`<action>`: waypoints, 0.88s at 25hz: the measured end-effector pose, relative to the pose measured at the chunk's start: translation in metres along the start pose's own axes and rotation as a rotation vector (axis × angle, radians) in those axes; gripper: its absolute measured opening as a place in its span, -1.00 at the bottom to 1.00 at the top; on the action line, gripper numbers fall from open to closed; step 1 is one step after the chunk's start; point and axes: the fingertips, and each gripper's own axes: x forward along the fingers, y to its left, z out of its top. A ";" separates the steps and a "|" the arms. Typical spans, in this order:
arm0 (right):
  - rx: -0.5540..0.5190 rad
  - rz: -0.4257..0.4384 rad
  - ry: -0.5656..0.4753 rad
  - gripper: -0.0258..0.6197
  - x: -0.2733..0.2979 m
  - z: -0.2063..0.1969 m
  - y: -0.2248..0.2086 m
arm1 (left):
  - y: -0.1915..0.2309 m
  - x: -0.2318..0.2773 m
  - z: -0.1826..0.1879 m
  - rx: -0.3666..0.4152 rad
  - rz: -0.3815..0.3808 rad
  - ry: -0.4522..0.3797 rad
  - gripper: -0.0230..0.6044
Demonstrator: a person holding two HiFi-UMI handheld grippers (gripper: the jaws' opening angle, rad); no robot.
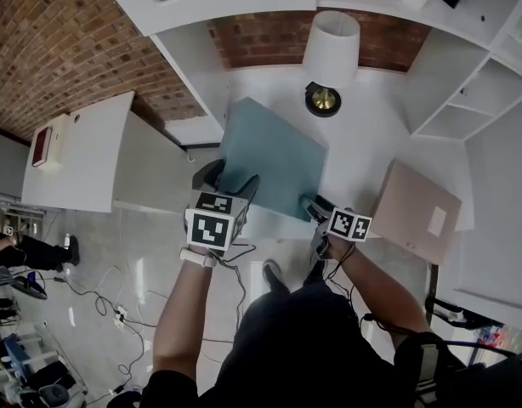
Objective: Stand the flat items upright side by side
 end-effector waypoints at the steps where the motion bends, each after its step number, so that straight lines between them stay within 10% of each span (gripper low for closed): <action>1: -0.039 -0.027 0.006 -0.01 -0.002 0.001 -0.002 | -0.006 -0.002 0.004 0.031 -0.011 -0.004 0.09; 14: -0.326 -0.214 0.087 -0.17 -0.028 0.015 -0.011 | -0.150 -0.022 0.065 0.419 -0.302 -0.031 0.09; 22: -0.607 -0.107 0.037 -0.07 -0.077 0.024 0.045 | -0.178 -0.034 0.072 0.436 -0.397 -0.120 0.09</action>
